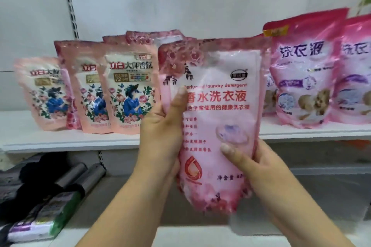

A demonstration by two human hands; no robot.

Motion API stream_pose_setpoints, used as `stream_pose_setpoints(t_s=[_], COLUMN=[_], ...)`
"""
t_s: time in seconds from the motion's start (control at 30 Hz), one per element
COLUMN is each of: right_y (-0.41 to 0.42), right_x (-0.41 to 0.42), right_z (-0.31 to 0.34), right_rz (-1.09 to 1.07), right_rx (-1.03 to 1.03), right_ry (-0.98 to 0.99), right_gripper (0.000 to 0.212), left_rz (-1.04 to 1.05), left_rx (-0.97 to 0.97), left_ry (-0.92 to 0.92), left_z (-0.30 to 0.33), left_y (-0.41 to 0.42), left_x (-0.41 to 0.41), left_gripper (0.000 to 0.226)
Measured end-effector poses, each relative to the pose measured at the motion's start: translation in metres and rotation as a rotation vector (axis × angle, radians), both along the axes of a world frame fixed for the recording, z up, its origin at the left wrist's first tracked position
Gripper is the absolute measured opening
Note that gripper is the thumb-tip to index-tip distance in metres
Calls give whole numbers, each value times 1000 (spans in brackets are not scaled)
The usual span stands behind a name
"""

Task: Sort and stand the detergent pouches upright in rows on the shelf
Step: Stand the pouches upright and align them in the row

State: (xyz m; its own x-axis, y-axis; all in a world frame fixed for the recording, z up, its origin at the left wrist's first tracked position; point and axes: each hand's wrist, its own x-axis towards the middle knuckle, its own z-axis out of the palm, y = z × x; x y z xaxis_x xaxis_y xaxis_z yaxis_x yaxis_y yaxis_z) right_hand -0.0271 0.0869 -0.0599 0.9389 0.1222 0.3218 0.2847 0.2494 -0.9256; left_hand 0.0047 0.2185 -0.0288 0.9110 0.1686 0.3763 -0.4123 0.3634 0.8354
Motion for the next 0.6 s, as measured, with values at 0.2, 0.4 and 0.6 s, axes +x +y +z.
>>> stream_pose_setpoints(t_s=[0.2, 0.4, 0.6], right_y=[-2, -11, -12], right_x=[64, 113, 109], right_z=[60, 55, 65], right_rz=[-232, -222, -295], right_rx=[91, -45, -218], right_ry=[-184, -121, -92], right_gripper=[32, 24, 65], left_rz=[-59, -3, 71], left_rx=[283, 760, 816], left_ry=[-156, 71, 32], left_z=[61, 19, 19], left_y=[-3, -3, 0], left_x=[34, 60, 66], left_gripper=[57, 59, 69])
